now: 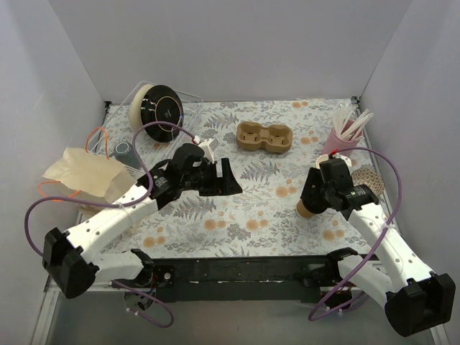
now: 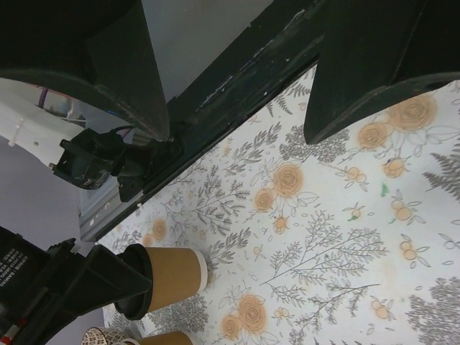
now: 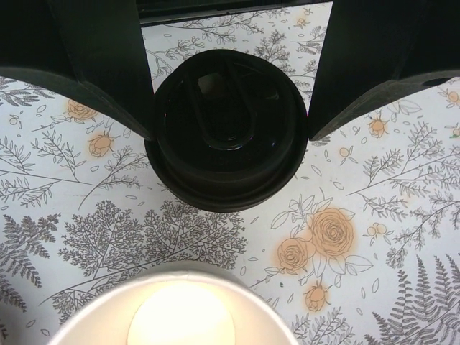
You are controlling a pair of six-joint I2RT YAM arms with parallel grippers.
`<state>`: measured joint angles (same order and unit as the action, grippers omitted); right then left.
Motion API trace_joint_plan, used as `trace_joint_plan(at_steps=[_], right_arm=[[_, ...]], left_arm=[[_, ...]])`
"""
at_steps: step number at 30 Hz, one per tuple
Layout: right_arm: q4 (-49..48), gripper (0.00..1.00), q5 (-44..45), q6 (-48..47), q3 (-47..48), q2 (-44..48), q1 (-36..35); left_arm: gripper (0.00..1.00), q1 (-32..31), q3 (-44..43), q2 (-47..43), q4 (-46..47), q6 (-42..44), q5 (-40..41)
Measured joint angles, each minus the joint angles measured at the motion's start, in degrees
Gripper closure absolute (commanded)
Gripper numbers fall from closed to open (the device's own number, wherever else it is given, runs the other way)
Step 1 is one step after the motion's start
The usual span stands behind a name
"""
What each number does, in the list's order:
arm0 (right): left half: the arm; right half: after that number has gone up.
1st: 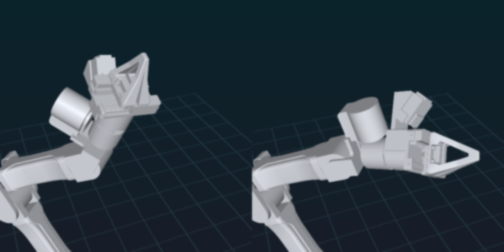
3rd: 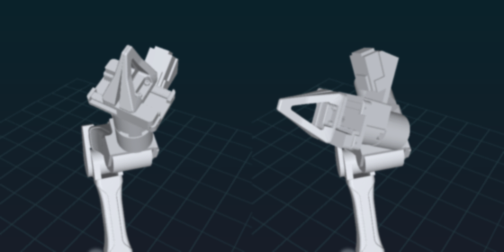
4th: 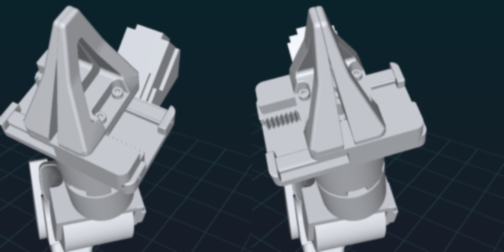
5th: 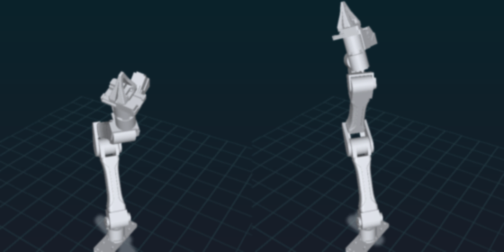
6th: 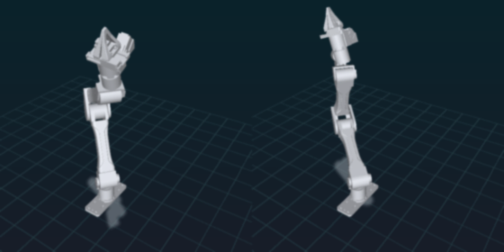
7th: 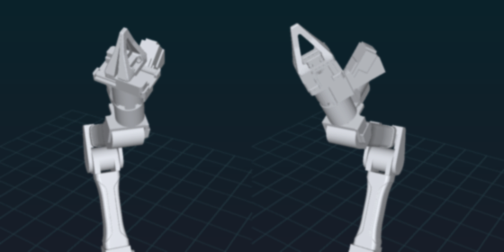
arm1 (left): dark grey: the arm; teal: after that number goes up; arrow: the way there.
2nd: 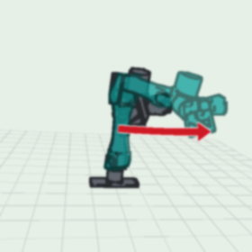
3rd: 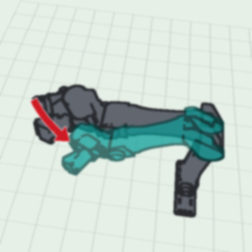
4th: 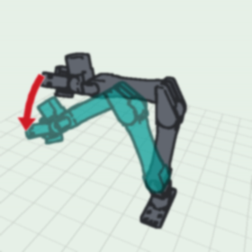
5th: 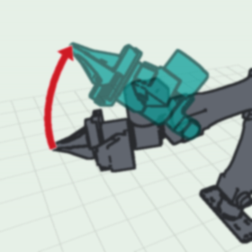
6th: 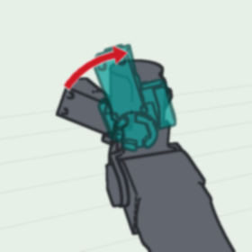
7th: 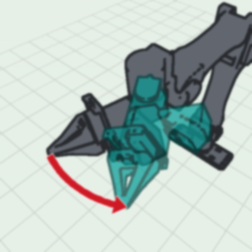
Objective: Pack the takeout coffee
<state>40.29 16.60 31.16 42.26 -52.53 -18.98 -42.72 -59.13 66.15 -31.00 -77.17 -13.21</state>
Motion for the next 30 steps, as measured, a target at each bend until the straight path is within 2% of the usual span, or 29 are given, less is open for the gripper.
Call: trace_joint_plan(at_steps=[7,15,21,30], right_arm=[[-0.2,0.12,-3.7,-3.9,0.7,0.4,0.0],[-1.5,0.04,-9.3,-11.3,0.7,3.0,0.0],[-2.1,0.03,-10.9,-14.1,-0.1,4.7,0.0],[-2.4,0.05,-11.1,-14.9,-0.6,4.5,0.0]], left_arm=[[0.26,-0.2,-0.6,13.9,12.0,-3.1,-5.7],[0.27,-0.2,-12.8,33.3,17.6,-2.4,-11.2],[0.26,-0.7,-19.5,40.1,19.9,-1.9,-14.0],[0.25,-3.6,-23.0,46.3,21.9,-1.9,-16.0]])
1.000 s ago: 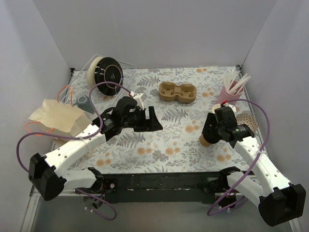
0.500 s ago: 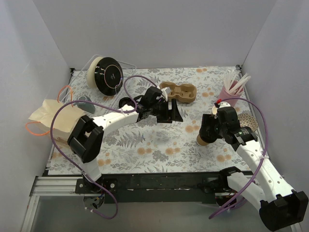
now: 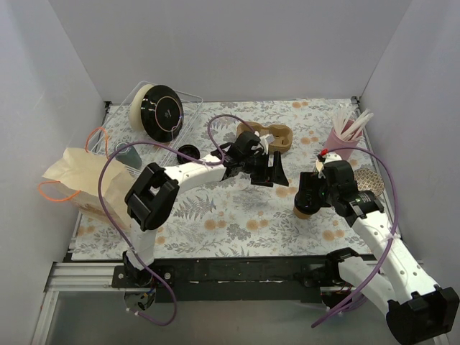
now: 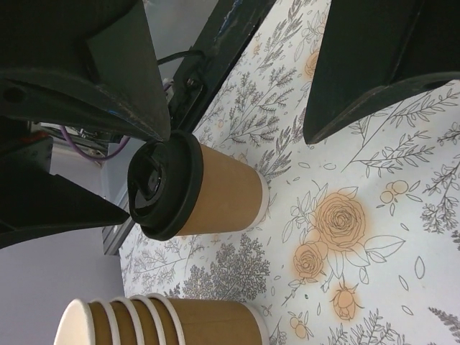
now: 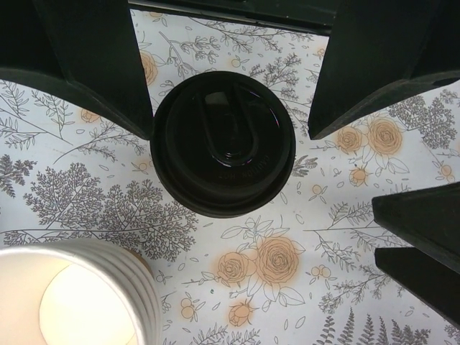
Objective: Pack the takeout coffee
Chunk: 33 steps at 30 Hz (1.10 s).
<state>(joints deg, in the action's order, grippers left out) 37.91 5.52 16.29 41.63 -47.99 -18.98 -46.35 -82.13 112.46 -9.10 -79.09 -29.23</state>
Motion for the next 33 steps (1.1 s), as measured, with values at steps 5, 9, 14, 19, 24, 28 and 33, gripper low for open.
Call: trace_joint_plan(at_steps=[5,9,14,19,24,28,33], right_arm=[[3.1,0.04,0.1,0.3,3.4,-0.5,0.0],[5.9,0.03,0.2,1.4,11.2,-0.5,0.0],[7.5,0.01,0.7,4.2,18.2,-0.1,0.0],[9.6,0.02,-1.0,5.7,21.4,-0.4,0.0],[10.9,0.1,-8.7,2.8,23.1,-1.8,0.1],[12.2,0.18,-13.8,0.7,23.3,-3.4,0.1],[12.2,0.22,-18.5,-0.7,23.3,-3.9,0.1]], left_arm=[[0.24,-0.7,0.0,-0.3,-1.1,0.7,0.6],[0.17,-0.7,-1.1,-3.4,-7.0,2.5,4.8],[0.04,-0.5,-1.8,-15.1,-15.7,4.0,15.7],[0.07,0.9,-7.8,-30.7,-26.8,3.1,30.8],[0.15,2.9,-26.8,-35.9,-48.1,-1.2,54.2],[0.2,8.2,-26.9,-40.0,-57.3,-1.7,64.1],[0.21,19.4,-18.4,-44.2,-64.2,0.3,71.7]])
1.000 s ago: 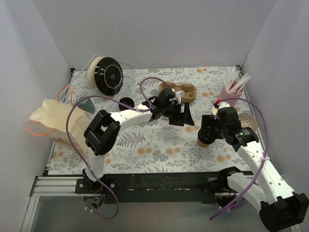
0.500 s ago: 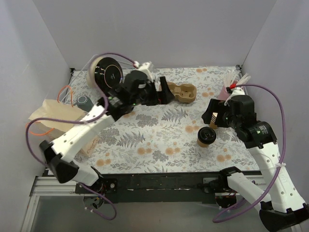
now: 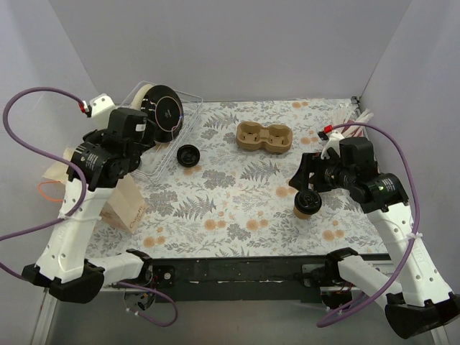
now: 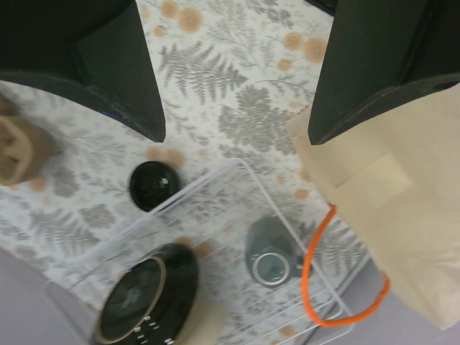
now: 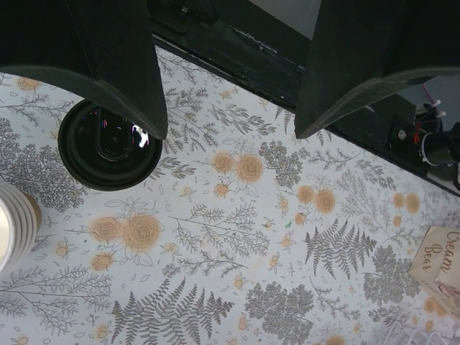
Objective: Pack the takeout coffee
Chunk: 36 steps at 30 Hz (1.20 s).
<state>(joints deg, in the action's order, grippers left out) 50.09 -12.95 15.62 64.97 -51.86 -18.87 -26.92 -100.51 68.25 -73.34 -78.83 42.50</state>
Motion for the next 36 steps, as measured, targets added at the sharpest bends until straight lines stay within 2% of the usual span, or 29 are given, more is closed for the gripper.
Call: trace_joint_plan(at_steps=[4,7,12,16,21,22,24,31,36], right_arm=[[0.2,0.24,-2.1,-0.6,0.3,-0.1,0.0],[0.5,0.24,-3.0,-0.6,0.5,-0.2,0.0],[1.1,0.25,-4.0,-0.3,0.5,0.8,0.0],[2.4,0.25,-4.0,0.1,0.5,2.6,0.0],[3.5,0.25,-3.9,0.7,0.2,4.6,0.0],[3.8,0.25,-3.9,0.7,0.1,4.7,0.0],[3.8,0.25,-3.9,0.8,0.1,4.6,0.0],[3.9,0.25,-3.7,1.1,0.2,3.1,0.0],[3.9,0.25,-3.7,1.8,0.3,2.8,0.0]], left_arm=[[0.31,3.3,7.5,-0.6,-1.8,2.0,2.9],[0.43,5.7,14.3,-1.2,-0.8,4.7,3.8],[0.47,7.3,22.9,-2.7,1.2,7.1,4.0],[0.58,7.5,23.7,-3.1,2.1,7.3,3.5],[0.6,7.7,20.7,-3.0,1.6,8.7,0.5],[0.68,7.7,19.7,-3.0,1.5,9.0,-0.2],[0.74,7.7,18.5,-3.3,1.5,9.5,-1.2],[0.67,7.7,19.2,-5.6,0.9,11.0,-3.9],[0.58,7.7,20.6,-5.9,2.4,13.3,-1.2]])
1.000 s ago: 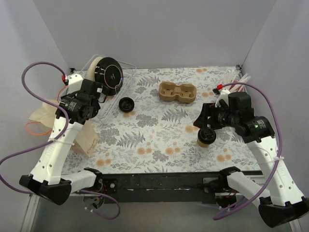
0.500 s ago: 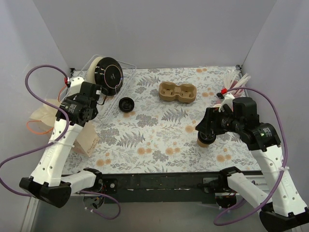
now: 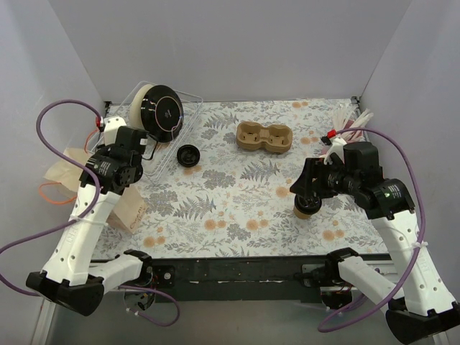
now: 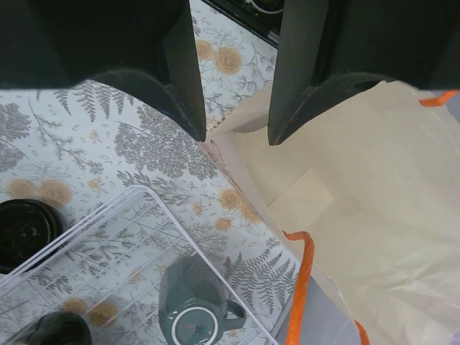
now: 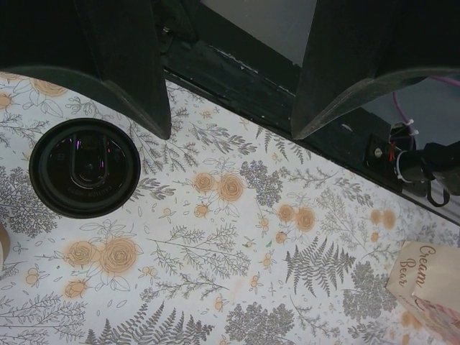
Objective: Pack the takeout coffee
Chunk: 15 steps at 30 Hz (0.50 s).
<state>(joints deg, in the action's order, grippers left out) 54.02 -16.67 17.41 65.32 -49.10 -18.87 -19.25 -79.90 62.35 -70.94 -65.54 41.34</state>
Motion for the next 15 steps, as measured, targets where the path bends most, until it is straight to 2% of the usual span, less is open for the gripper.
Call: trace_joint_plan(at_steps=[5,8,9,15], right_arm=[[1.0,0.25,0.0,0.4,1.3,-0.3,0.0],[2.2,0.25,0.0,0.2,2.9,-0.8,0.0],[2.6,0.25,0.1,0.1,3.4,-1.0,0.0],[3.1,0.25,0.0,-0.3,4.2,-1.4,0.0]], left_arm=[[0.55,0.0,3.9,-0.7,2.7,3.9,5.0],[0.46,0.0,6.0,-1.3,3.4,5.9,6.4],[0.38,0.0,6.5,-1.5,3.7,6.4,6.6],[0.32,0.0,6.8,-2.0,5.0,9.9,5.9]])
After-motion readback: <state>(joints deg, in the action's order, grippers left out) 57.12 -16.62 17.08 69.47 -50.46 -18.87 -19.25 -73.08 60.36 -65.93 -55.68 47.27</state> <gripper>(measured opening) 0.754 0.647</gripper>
